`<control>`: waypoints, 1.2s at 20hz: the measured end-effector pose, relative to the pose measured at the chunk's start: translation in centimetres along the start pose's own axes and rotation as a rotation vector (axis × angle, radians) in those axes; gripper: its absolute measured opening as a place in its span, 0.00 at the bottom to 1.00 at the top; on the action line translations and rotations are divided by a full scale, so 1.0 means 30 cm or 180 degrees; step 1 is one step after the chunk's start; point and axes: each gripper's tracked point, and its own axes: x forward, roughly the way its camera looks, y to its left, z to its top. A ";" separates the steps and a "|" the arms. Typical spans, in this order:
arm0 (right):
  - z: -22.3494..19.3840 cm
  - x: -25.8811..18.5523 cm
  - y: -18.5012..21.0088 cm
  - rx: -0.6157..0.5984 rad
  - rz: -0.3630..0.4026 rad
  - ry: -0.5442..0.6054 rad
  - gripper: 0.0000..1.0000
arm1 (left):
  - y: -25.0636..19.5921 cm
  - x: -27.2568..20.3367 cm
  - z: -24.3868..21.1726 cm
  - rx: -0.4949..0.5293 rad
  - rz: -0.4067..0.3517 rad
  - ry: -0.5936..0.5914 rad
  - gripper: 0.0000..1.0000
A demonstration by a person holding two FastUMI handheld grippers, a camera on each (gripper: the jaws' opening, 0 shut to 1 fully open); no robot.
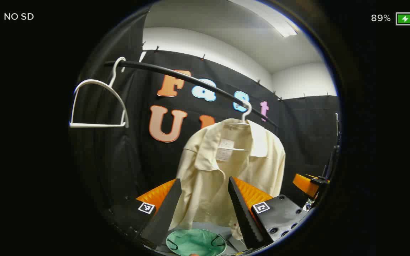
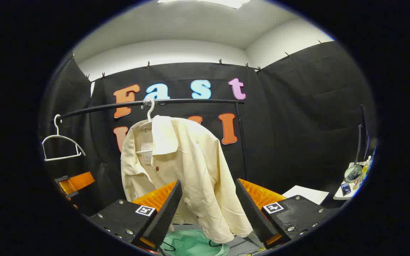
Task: Grasp the clothes on the hanger with both hands and then place them into the laundry hamper below.
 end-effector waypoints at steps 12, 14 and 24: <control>-0.062 -0.001 0.030 0.0036 -0.0010 0.0146 0.95 | 0.019 -0.001 -0.035 0.0072 -0.0021 0.0098 0.81; -0.070 0.001 0.039 0.0020 -0.0005 0.0169 0.95 | 0.021 0.002 -0.041 0.0079 -0.0033 0.0121 0.81; -0.108 0.119 0.232 -0.0137 0.0284 0.0297 0.94 | 0.082 0.038 -0.082 -0.0022 0.0081 0.0231 0.81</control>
